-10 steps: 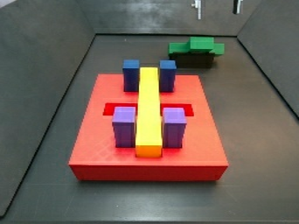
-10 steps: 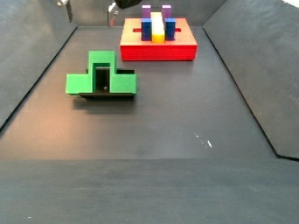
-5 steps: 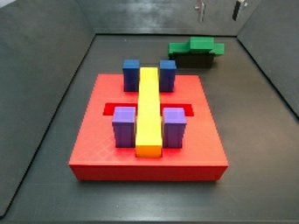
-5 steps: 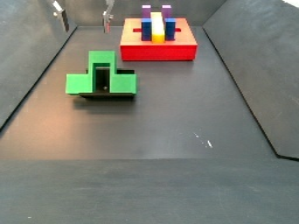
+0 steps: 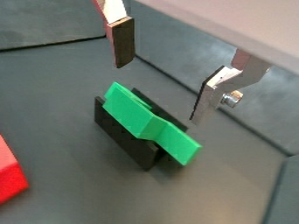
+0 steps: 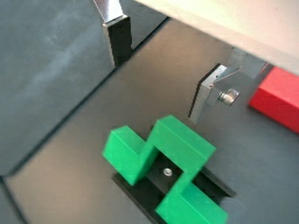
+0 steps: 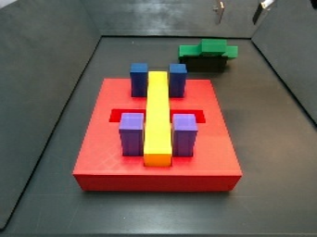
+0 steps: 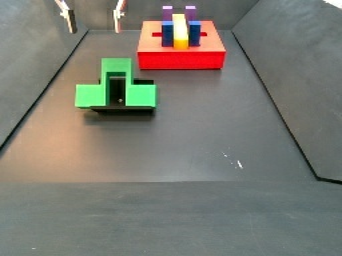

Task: Pick up the green object. Move up. Place the green object on the fixture. Regrasp the green object. Move to above the board. Insert the green object.
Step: Regrasp the green object.

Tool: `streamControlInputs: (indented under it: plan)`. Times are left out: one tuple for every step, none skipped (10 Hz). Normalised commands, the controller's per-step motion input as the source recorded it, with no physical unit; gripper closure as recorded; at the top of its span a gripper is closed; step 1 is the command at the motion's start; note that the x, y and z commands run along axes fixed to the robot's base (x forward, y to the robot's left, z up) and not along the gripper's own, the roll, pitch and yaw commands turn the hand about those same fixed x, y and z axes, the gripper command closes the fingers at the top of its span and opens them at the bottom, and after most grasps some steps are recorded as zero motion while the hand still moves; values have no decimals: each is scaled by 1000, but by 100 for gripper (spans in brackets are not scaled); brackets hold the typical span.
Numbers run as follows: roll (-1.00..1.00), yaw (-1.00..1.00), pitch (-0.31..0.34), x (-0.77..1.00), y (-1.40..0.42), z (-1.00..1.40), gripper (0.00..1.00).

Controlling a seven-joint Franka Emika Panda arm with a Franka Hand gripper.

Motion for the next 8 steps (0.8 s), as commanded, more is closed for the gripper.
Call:
streamControlInputs:
  plan:
    - [1000, 0, -234, 97, -423, 0, 0]
    - [1000, 209, -49, -89, -417, -160, 0]
    - [843, 603, 89, 0, -23, -326, 0]
    - [557, 837, 271, 143, 40, -423, 0]
    - [491, 871, 231, 103, 14, -477, 0]
    - [420, 834, 260, 180, 49, -560, 0]
    - [180, 503, 440, 20, 269, -300, 0]
    - [109, 31, 506, -197, 194, -117, 0]
